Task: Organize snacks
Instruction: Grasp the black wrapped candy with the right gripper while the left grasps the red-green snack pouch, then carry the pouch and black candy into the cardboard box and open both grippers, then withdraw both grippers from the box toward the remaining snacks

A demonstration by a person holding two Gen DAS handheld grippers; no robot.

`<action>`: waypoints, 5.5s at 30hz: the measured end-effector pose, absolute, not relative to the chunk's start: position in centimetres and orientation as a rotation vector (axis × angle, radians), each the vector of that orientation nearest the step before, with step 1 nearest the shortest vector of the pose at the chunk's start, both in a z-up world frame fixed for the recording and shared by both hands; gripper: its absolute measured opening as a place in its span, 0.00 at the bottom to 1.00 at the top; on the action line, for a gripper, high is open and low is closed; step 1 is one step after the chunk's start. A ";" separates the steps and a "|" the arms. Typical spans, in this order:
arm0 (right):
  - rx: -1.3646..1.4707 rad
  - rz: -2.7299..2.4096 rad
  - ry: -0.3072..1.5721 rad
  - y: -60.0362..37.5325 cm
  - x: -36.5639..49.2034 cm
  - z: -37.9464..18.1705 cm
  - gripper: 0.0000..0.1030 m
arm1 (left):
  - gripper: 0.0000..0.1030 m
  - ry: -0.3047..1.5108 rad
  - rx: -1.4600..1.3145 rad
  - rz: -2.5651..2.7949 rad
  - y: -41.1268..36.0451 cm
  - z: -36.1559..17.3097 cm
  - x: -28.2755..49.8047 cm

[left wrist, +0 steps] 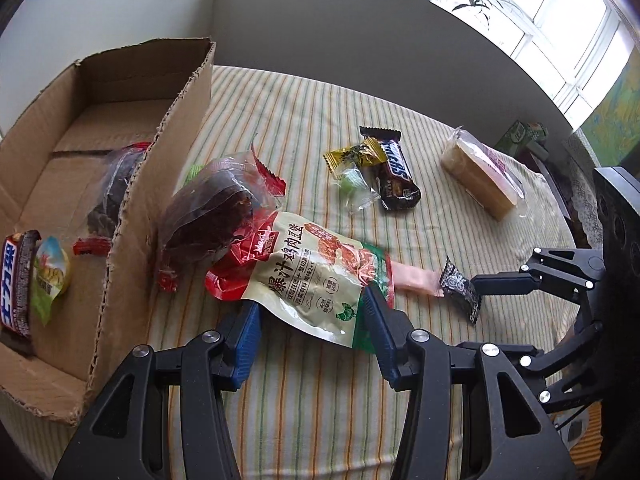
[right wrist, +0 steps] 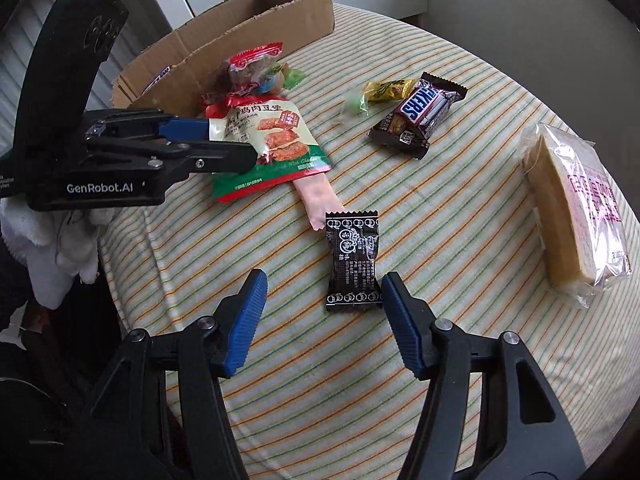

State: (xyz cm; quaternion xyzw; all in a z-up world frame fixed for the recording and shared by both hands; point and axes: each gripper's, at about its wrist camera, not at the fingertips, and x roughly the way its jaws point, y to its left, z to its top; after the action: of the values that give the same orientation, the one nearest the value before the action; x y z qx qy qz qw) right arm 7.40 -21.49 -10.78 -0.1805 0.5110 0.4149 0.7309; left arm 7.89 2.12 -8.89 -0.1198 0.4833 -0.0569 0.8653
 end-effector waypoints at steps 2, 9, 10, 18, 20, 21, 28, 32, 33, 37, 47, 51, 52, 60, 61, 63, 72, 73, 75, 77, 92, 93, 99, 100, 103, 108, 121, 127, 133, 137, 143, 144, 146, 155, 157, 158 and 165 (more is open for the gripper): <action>-0.416 0.891 1.114 -21.4 7.3 -10.9 0.48 | 0.47 1.007 -0.256 -0.096 2.0 -9.1 8.6; -0.439 0.825 1.081 -21.0 8.2 -10.9 0.33 | 0.48 0.978 -0.254 -0.053 0.9 -9.4 9.8; -0.448 0.819 1.075 -20.9 8.2 -10.9 0.32 | 0.48 0.973 -0.252 -0.048 0.7 -9.4 10.1; -0.494 0.798 1.051 -20.7 7.7 -10.7 0.25 | 0.42 0.926 -0.220 -0.035 -0.9 -9.2 11.9; -0.488 0.794 1.051 -21.0 7.6 -10.6 0.25 | 0.40 0.917 -0.215 -0.041 -1.1 -8.9 11.7; -0.479 0.794 1.055 -21.2 7.6 -10.6 0.25 | 0.40 0.914 -0.210 -0.052 -1.3 -8.7 11.6; -0.449 0.795 1.061 -22.0 7.3 -10.4 0.25 | 0.37 0.912 -0.223 -0.076 -2.7 -8.8 12.9; -0.404 0.786 1.068 -22.6 7.6 -10.4 0.24 | 0.34 0.903 -0.208 -0.089 -3.2 -8.8 13.1; -0.396 0.780 1.067 -22.9 7.6 -10.4 0.24 | 0.34 0.899 -0.218 -0.091 -3.1 -8.7 13.0; -0.372 0.754 1.060 -23.7 7.7 -10.2 0.24 | 0.29 0.878 -0.224 -0.098 -3.0 -8.1 12.5; -0.328 0.729 1.026 -25.2 7.7 -8.9 0.24 | 0.23 0.824 -0.168 -0.116 -3.7 -6.8 11.3; -0.319 0.720 1.017 -25.5 7.8 -8.4 0.24 | 0.21 0.807 -0.175 -0.126 -3.5 -6.0 10.6; -0.318 0.720 1.015 -25.6 7.8 -8.3 0.24 | 0.20 0.802 -0.173 -0.131 -3.4 -5.7 10.6; -0.316 0.711 1.002 -25.3 7.6 -7.8 0.24 | 0.18 0.775 -0.089 -0.137 -4.9 -5.6 10.2; -0.314 0.711 1.004 -25.4 7.6 -7.9 0.24 | 0.18 0.778 -0.086 -0.152 -5.0 -5.7 10.4; -0.309 0.708 1.007 -25.5 7.7 -8.0 0.24 | 0.18 0.813 -0.087 -0.203 -5.5 -6.2 10.8; -0.279 0.668 0.999 -27.6 8.1 -7.7 0.24 | 0.16 0.790 -0.079 -0.212 -7.2 -6.4 11.1; -0.271 0.664 0.997 -27.9 8.2 -7.6 0.24 | 0.15 0.784 -0.078 -0.221 -7.2 -6.0 11.0; -0.256 0.656 0.991 -28.3 8.2 -7.3 0.24 | 0.14 0.772 -0.096 -0.226 -6.7 -5.4 10.8; -0.248 0.653 0.980 -28.5 8.2 -6.9 0.24 | 0.13 0.757 -0.091 -0.226 -6.6 -4.9 10.3; -0.268 0.691 0.887 -24.0 7.3 -2.0 0.24 | 0.10 0.664 -0.111 -0.182 -1.9 -0.6 7.8; -0.268 0.701 0.877 -23.3 7.2 -1.5 0.24 | 0.10 0.648 -0.110 -0.166 -1.0 0.0 7.5; -0.298 0.775 0.813 -17.5 7.0 1.2 0.24 | 0.10 0.601 -0.141 -0.071 4.9 2.4 5.9; -0.304 0.788 0.807 -16.4 7.0 1.5 0.24 | 0.10 0.599 -0.142 -0.057 5.7 2.5 5.6; -0.326 0.825 0.792 -13.0 6.8 2.4 0.24 | 0.10 0.598 -0.153 -0.019 7.9 2.7 4.8; -0.355 0.880 0.780 -7.8 6.7 3.4 0.24 | 0.10 0.597 -0.160 0.025 11.1 3.0 4.0; -0.340 0.936 0.872 0.0 9.2 1.0 0.25 | 0.11 0.665 -0.192 0.069 15.9 1.0 4.7; -0.309 0.904 0.864 -1.2 9.5 1.2 0.58 | 0.36 0.671 -0.191 0.086 16.6 0.8 4.8; -0.256 0.863 0.869 -4.4 10.0 2.5 0.68 | 0.40 0.673 -0.209 0.069 16.2 1.0 4.3; -0.267 0.811 0.873 -7.6 9.7 2.5 0.70 | 0.40 0.680 -0.211 0.023 14.9 0.9 3.9; -0.169 0.715 0.881 -14.0 9.4 2.6 0.70 | 0.40 0.677 -0.221 -0.030 12.8 1.3 3.3; -0.149 0.701 0.881 -15.2 9.1 2.7 0.70 | 0.40 0.677 -0.221 -0.040 12.3 1.3 3.1; -0.120 0.670 0.879 -17.2 8.6 3.0 0.70 | 0.40 0.678 -0.216 -0.058 11.3 1.5 2.6; -0.129 0.562 0.863 -22.5 6.0 4.7 0.81 | 0.40 0.677 -0.179 -0.117 6.9 2.1 0.1; -0.160 0.527 0.867 -22.8 5.5 4.4 0.81 | 0.40 0.691 -0.179 -0.145 6.1 1.8 0.3; -0.157 0.520 0.874 -23.1 5.4 4.2 0.81 | 0.40 0.697 -0.175 -0.159 5.6 1.7 0.4; -0.041 0.490 0.908 -25.3 5.5 3.0 0.81 | 0.40 0.734 -0.137 -0.252 2.3 0.4 1.3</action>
State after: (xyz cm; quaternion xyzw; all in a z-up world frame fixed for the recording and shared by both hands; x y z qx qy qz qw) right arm 5.48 -25.30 2.99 -0.0198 0.4342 0.2342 0.8696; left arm 1.30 2.28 0.35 -0.0668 0.3577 -0.1228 0.9233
